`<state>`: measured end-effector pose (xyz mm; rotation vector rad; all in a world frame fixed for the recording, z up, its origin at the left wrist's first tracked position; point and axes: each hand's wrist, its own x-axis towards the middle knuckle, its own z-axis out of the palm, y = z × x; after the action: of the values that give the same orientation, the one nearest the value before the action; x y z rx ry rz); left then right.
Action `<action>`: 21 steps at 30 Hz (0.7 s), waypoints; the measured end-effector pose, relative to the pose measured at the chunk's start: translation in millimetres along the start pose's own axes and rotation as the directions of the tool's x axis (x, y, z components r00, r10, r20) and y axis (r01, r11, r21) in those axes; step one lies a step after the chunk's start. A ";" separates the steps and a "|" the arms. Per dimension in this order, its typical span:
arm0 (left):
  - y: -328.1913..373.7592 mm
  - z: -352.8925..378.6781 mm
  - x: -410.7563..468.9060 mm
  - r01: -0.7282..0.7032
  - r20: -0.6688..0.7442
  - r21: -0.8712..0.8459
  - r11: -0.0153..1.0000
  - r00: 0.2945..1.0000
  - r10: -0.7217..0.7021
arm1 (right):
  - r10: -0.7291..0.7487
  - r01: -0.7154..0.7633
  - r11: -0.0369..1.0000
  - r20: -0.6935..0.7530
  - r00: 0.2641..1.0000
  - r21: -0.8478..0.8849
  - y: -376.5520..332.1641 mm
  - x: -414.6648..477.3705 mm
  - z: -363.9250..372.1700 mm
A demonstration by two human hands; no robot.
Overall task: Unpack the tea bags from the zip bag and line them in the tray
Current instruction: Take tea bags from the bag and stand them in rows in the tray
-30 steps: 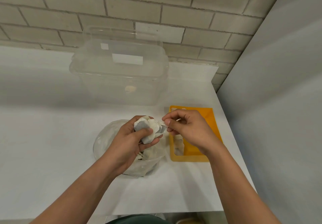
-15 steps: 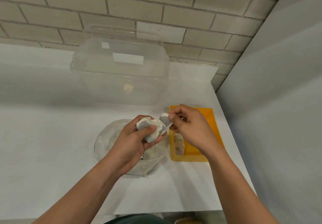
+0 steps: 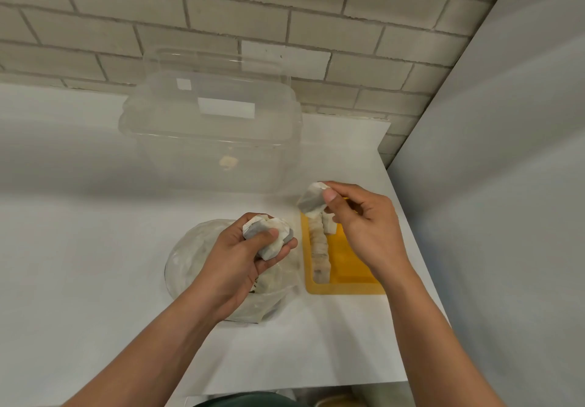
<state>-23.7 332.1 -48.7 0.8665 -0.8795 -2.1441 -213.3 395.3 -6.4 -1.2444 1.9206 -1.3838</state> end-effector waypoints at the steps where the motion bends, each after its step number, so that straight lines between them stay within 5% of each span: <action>1: 0.0 0.0 0.0 -0.002 -0.003 0.003 1.000 1.000 0.002 | -0.008 0.008 1.000 -0.023 1.000 0.003 1.7 1.1 -2.2; 14: -0.2 -0.5 -2.0 0.012 -0.057 0.079 0.997 0.998 -0.007 | 0.095 -0.100 0.995 -0.159 0.983 -0.027 58.6 17.7 -19.8; 21: -0.2 -6.2 -4.1 0.025 -0.106 0.176 0.984 0.994 -0.007 | 0.215 -0.215 0.955 -0.022 0.976 -0.204 130.8 35.4 -18.0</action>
<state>-16.8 333.3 -51.0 1.0685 -1.0234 -2.0356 -296.6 384.5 -114.2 -1.0846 2.1705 -1.0970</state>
